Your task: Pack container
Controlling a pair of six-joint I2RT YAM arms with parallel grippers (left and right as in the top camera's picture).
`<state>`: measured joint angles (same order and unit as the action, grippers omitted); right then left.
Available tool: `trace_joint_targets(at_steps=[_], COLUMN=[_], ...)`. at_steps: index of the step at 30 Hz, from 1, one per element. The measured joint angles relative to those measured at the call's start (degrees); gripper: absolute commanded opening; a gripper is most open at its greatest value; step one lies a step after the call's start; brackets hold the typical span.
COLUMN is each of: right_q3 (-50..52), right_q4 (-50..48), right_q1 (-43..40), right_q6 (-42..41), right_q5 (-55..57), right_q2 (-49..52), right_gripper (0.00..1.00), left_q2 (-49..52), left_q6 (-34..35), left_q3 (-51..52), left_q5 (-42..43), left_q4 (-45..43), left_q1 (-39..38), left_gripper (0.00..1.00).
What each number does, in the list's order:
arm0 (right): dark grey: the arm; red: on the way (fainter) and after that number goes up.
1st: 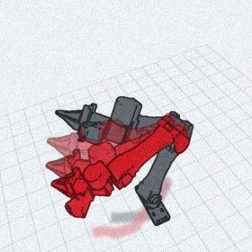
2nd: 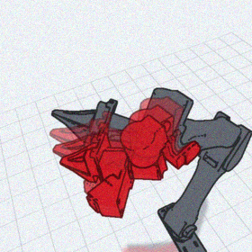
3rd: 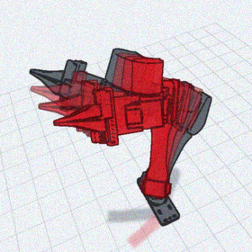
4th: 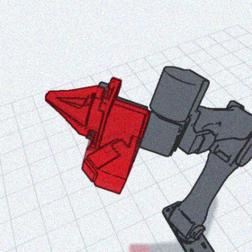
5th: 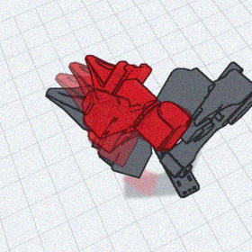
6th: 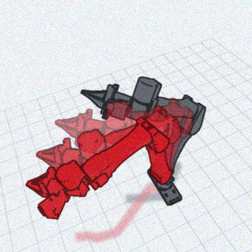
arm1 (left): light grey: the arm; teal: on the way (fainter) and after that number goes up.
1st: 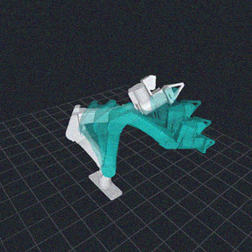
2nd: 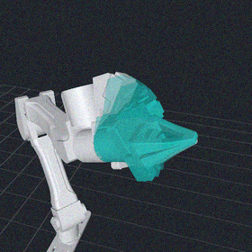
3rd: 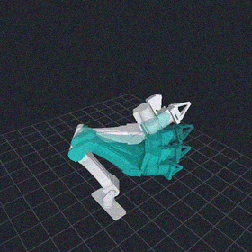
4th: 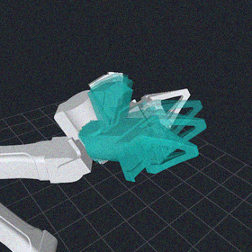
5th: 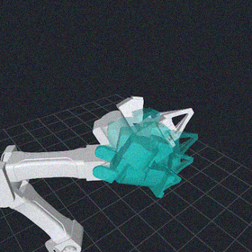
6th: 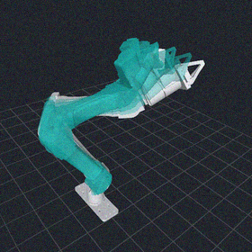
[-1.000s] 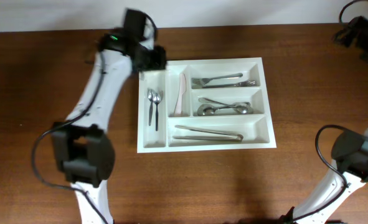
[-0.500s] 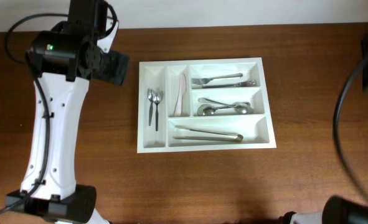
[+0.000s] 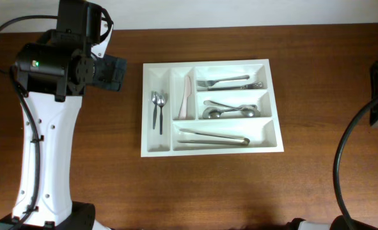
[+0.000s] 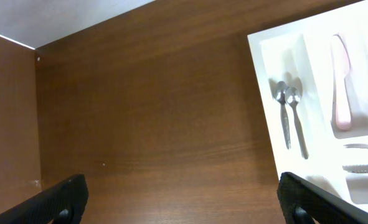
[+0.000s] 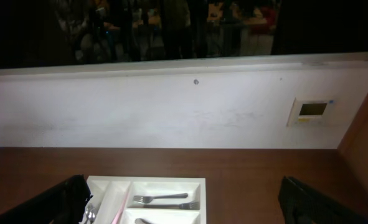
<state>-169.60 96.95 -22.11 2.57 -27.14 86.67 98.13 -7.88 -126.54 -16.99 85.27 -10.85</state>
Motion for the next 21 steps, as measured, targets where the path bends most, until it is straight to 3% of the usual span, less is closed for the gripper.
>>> trace_joint_targets(at_steps=[21], right_q3=[0.0], right_q4=[0.0], right_q1=[0.0], right_q6=[0.2], right_q5=[0.04], right_q2=[0.44], right_gripper=[0.99], left_q2=[0.0], left_q6=[0.0], left_q3=[0.0], left_q5=[0.0], left_q4=[0.0], left_q1=[0.0], left_gripper=[0.99])
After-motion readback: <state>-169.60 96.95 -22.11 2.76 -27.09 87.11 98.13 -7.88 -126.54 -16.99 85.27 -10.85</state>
